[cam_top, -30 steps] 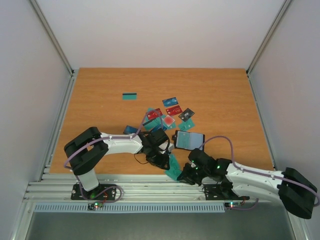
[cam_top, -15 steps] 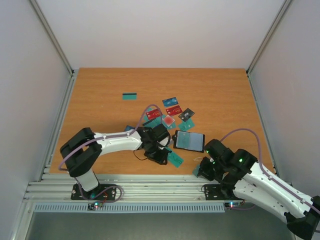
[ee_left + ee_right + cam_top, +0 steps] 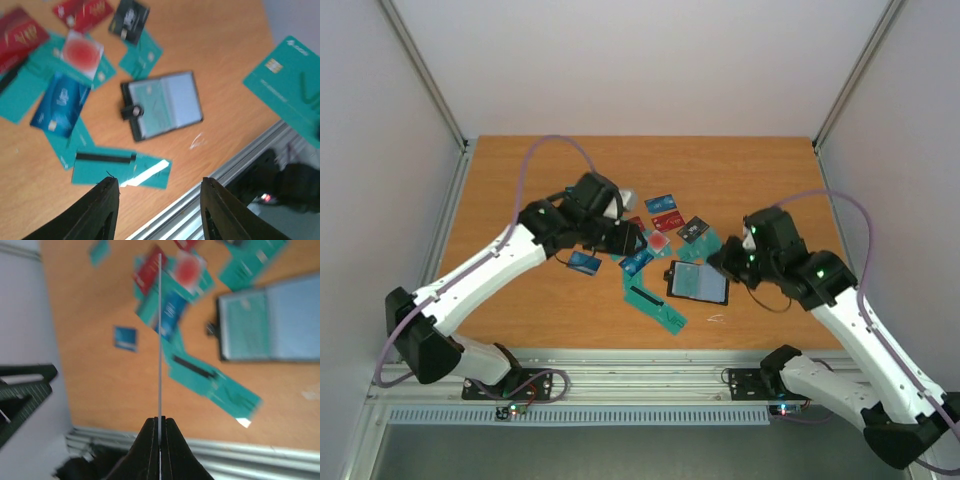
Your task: Put the credit cards into the card holder
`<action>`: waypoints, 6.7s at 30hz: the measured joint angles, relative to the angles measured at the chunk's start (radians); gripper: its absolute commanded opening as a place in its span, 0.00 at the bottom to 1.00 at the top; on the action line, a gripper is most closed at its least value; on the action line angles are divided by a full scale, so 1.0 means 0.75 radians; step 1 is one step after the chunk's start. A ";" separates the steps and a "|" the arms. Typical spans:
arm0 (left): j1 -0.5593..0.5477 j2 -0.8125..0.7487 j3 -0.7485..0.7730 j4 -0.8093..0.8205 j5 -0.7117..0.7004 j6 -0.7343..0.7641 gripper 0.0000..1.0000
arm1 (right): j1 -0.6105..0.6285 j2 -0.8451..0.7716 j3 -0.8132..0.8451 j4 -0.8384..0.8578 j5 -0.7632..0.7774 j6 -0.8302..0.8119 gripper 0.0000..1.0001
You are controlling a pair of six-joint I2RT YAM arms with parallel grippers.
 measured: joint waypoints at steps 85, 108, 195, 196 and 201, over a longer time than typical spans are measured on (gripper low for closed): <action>0.096 0.698 0.060 0.544 0.728 -0.117 0.00 | -0.690 0.660 -0.172 0.193 -0.325 -0.562 0.59; 0.069 0.996 0.228 0.502 0.820 -0.024 0.00 | -0.724 0.900 -0.272 0.396 -0.356 -0.644 0.58; 0.030 1.164 0.333 0.644 0.820 -0.264 0.00 | -0.747 0.947 -0.314 0.451 -0.430 -0.601 0.52; 0.030 1.164 0.327 0.654 0.820 -0.274 0.00 | -0.747 0.945 -0.317 0.453 -0.430 -0.597 0.52; 0.028 1.164 0.304 0.692 0.819 -0.314 0.00 | -0.751 0.940 -0.325 0.463 -0.436 -0.579 0.52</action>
